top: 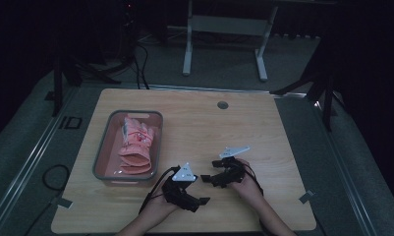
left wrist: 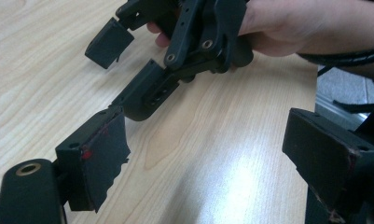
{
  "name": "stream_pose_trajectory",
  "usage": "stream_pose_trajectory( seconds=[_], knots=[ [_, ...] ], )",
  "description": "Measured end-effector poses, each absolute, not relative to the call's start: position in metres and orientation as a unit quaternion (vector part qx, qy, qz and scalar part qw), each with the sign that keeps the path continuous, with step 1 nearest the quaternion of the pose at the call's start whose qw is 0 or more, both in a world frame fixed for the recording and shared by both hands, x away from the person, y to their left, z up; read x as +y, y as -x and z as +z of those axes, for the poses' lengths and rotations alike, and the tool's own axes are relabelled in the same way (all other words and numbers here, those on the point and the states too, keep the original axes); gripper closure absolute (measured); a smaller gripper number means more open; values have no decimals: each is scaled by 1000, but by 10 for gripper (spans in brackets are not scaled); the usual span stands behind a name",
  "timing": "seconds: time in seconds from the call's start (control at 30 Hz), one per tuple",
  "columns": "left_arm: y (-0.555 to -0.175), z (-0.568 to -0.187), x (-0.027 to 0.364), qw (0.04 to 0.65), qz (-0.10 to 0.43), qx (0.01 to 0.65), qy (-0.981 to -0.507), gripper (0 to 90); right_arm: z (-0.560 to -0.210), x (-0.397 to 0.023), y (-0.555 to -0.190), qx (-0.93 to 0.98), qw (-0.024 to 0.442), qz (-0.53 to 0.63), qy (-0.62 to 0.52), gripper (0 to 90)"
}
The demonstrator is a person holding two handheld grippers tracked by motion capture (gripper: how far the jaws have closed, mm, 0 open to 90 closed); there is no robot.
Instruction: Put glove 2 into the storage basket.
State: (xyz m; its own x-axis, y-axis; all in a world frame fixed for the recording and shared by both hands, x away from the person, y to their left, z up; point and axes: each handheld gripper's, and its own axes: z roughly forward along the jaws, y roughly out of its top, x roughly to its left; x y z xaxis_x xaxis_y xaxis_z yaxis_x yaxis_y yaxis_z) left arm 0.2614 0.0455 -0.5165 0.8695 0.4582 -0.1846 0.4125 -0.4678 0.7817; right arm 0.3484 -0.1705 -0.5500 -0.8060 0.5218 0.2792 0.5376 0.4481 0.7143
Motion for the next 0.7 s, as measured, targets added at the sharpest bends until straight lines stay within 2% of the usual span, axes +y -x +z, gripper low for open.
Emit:
stream_pose_trajectory(
  seconds=[0.37, 0.7],
  knots=[
    [-261, -532, 44, 444, 23, 248, -861, 143, -555, -176, -340, -856, -9, -424, 294, 147],
    [-261, -535, 49, 473, 23, 242, -847, 143, -556, -179, -338, -851, -18, -432, 297, 147]
  ],
)
